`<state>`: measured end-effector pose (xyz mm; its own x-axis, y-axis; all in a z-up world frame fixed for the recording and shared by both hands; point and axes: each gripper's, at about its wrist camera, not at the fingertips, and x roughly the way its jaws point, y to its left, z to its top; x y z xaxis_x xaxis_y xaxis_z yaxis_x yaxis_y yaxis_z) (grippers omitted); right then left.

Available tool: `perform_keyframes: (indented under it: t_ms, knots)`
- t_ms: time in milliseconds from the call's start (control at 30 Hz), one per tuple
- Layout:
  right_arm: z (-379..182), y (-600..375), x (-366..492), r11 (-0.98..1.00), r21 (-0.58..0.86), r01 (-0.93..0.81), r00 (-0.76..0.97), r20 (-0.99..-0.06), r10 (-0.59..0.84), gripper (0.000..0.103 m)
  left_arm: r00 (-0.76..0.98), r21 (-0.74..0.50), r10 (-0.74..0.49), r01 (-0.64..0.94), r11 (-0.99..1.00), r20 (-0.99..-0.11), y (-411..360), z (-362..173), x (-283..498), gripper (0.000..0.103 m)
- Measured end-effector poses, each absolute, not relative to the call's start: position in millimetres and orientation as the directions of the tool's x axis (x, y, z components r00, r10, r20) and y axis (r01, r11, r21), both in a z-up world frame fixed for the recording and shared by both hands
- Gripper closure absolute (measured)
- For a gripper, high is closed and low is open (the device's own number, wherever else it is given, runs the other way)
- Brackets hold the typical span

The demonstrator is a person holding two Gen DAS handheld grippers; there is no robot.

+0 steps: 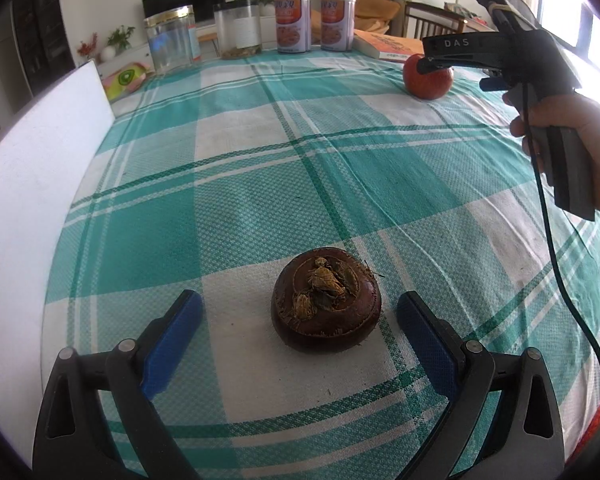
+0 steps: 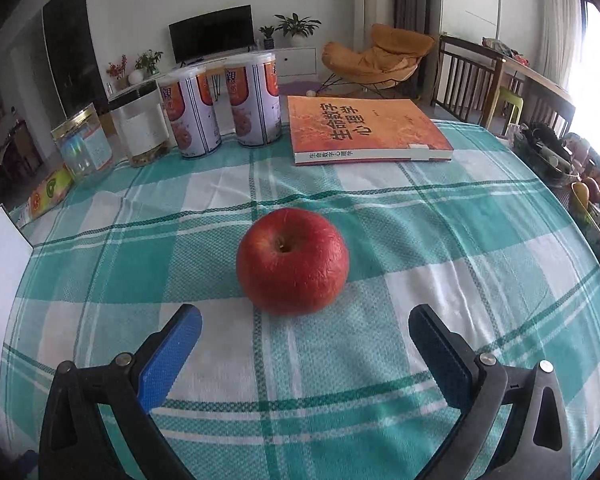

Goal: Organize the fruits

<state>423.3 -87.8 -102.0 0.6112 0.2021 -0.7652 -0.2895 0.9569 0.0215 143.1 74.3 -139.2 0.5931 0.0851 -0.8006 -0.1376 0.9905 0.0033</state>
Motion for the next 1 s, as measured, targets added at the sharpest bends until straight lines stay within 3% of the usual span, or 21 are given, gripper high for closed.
perform_keyframes:
  t_ms: [100,200,400,600,667,700,833,1000]
  knots:
    - [-115,-77,450,0.961,0.0,-0.276,0.586,-0.793,0.168,0.001,0.593,0.003,0.085,-0.138,0.99,-0.801,74,-139,143,0.003]
    - [-119,-81,456,0.962,0.069,-0.263,0.563,-0.799,0.212,0.033,0.593,0.003,0.085,-0.138,0.99,-0.801,74,-139,143,0.003]
    - [-113,-107,409,0.954,0.178,-0.242,0.552,-0.783,0.286,0.034,0.593,0.002,0.085,-0.138,0.99,-0.801,74,-139,144,0.003]
    - [-111,-148,308,0.908,0.343,-0.242,0.49,-0.764,0.42,0.034,0.594,-0.026,0.047,-0.113,0.993,-0.803,77,-137,143,0.007]
    - [-111,-160,274,0.9,0.367,-0.235,0.479,-0.762,0.436,0.034,0.613,-0.034,0.034,-0.099,0.995,-0.789,78,-132,138,0.033]
    - [-110,-164,259,0.898,0.372,-0.235,0.475,-0.762,0.44,0.034,0.621,-0.028,0.031,-0.084,0.996,-0.783,77,-130,136,0.054]
    - [-99,-169,217,0.887,0.391,-0.247,0.464,-0.755,0.462,0.034,0.62,-0.157,-0.071,-0.085,0.984,-0.781,88,-116,121,0.055]
    - [-58,-134,187,0.848,0.406,-0.339,0.451,-0.721,0.526,0.034,0.655,-0.398,-0.285,-0.026,0.917,-0.7,110,-51,58,0.055]
